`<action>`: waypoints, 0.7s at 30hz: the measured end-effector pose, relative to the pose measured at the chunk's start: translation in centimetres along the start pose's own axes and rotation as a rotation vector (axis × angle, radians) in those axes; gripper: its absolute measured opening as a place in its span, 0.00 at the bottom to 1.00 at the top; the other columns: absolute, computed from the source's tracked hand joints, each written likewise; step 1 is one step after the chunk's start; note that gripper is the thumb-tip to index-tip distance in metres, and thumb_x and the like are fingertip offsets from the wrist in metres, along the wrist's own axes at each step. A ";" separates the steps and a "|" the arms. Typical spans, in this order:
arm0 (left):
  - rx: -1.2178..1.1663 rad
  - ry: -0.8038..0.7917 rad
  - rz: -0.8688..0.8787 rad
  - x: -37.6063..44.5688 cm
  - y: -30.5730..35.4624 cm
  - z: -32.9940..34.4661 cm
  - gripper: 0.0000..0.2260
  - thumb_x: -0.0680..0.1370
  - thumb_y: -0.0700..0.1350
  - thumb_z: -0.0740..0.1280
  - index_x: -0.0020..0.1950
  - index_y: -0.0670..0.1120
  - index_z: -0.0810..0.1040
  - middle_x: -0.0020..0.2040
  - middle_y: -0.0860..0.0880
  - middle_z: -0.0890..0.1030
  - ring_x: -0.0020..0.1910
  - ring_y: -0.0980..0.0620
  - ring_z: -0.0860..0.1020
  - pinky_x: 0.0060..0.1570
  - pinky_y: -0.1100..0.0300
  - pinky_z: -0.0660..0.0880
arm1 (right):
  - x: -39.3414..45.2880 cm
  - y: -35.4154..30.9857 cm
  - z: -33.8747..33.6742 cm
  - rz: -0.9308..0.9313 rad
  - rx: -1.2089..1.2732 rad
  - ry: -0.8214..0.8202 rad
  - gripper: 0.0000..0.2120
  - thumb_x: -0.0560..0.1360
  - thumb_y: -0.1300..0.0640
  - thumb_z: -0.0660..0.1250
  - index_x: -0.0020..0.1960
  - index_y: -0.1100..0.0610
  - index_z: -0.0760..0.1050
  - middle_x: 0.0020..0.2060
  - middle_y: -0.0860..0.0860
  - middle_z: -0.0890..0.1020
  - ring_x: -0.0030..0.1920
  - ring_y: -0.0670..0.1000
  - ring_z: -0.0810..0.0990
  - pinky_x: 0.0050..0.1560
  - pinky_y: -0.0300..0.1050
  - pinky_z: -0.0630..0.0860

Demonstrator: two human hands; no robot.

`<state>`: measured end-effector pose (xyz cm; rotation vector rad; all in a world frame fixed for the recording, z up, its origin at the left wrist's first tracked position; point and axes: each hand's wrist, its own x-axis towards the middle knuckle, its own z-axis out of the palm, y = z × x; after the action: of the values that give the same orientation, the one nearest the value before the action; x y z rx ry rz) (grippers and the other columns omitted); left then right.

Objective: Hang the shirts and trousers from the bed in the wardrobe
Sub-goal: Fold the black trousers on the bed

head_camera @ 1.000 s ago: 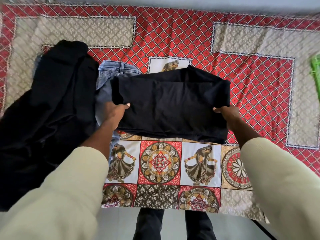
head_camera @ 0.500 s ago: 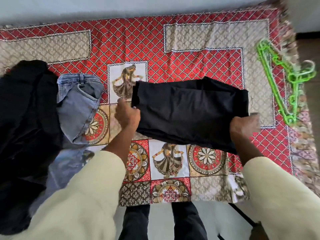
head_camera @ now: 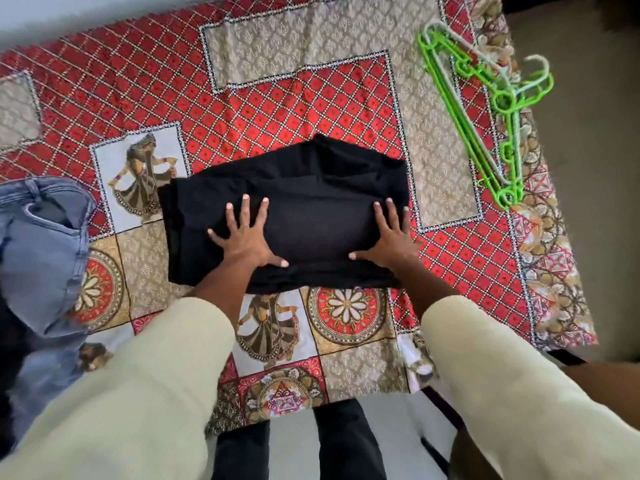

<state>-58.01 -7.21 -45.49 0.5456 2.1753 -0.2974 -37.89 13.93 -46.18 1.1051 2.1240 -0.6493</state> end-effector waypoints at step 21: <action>-0.544 0.331 0.520 -4.4 27.5 -4.8 0.20 0.78 0.41 0.67 0.70 0.41 0.70 0.68 0.44 0.68 0.67 0.47 0.69 0.67 0.52 0.69 | 4.2 13.2 -13.2 0.031 -0.141 0.425 0.21 0.77 0.55 0.63 0.68 0.59 0.67 0.63 0.61 0.76 0.67 0.60 0.71 0.72 0.60 0.55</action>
<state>-45.78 17.54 -39.66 0.8511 2.1947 0.6866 -32.77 31.96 -42.18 1.2802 2.4568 -0.2572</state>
